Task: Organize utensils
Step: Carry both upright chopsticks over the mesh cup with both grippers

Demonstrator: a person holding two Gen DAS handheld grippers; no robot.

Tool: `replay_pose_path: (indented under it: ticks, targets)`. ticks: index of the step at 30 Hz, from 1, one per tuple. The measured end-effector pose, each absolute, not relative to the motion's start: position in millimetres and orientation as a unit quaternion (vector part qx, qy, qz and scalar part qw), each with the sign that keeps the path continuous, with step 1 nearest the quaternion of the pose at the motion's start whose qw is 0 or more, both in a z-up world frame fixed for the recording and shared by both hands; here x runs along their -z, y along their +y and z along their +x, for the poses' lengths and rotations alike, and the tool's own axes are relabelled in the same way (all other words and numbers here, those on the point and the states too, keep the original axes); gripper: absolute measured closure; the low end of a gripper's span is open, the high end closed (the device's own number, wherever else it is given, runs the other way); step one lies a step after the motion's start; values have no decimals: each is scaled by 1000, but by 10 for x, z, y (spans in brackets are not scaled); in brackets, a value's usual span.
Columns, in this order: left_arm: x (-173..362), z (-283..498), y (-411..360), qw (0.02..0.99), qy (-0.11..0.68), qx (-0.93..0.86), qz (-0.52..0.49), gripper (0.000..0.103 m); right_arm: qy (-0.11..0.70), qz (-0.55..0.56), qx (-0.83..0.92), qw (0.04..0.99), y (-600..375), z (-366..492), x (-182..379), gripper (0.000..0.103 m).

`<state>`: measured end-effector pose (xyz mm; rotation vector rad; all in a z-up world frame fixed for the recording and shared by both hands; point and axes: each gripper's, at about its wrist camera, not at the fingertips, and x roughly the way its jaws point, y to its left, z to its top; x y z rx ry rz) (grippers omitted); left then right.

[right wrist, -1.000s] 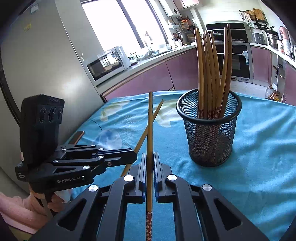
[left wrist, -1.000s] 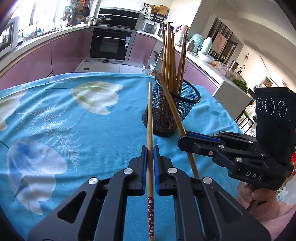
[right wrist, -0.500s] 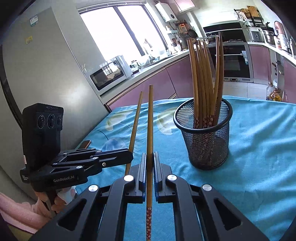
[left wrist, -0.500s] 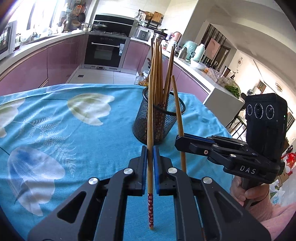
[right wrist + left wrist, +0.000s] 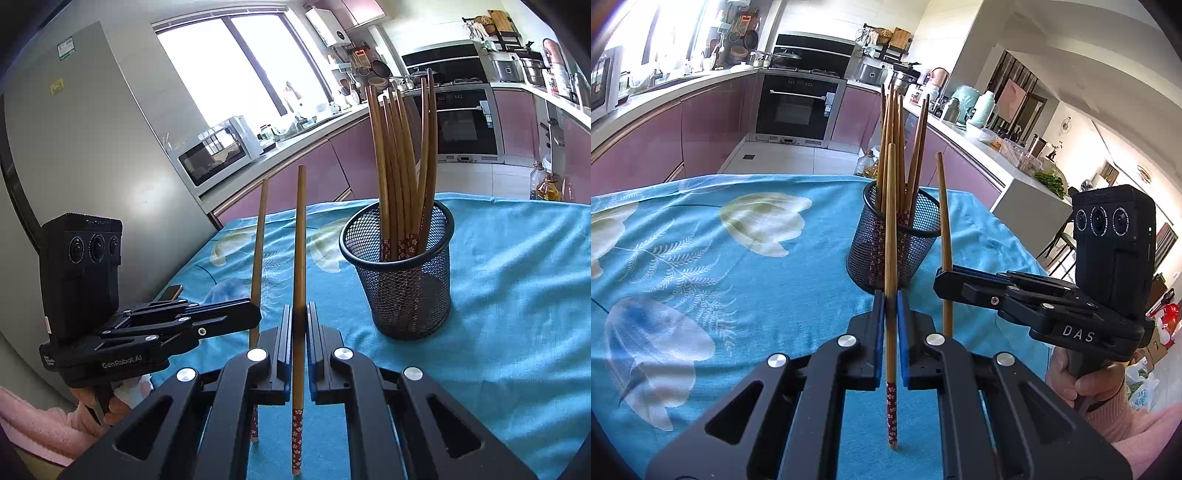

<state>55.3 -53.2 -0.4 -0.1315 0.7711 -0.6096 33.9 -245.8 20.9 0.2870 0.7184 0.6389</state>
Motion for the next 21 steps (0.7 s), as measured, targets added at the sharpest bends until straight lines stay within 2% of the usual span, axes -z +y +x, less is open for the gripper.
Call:
replay_pose_path:
  ticks: [21]
  targets:
    - [-117, 518, -600, 884, 354, 298, -60, 96, 331, 137, -304, 883, -2480, 366, -289, 97]
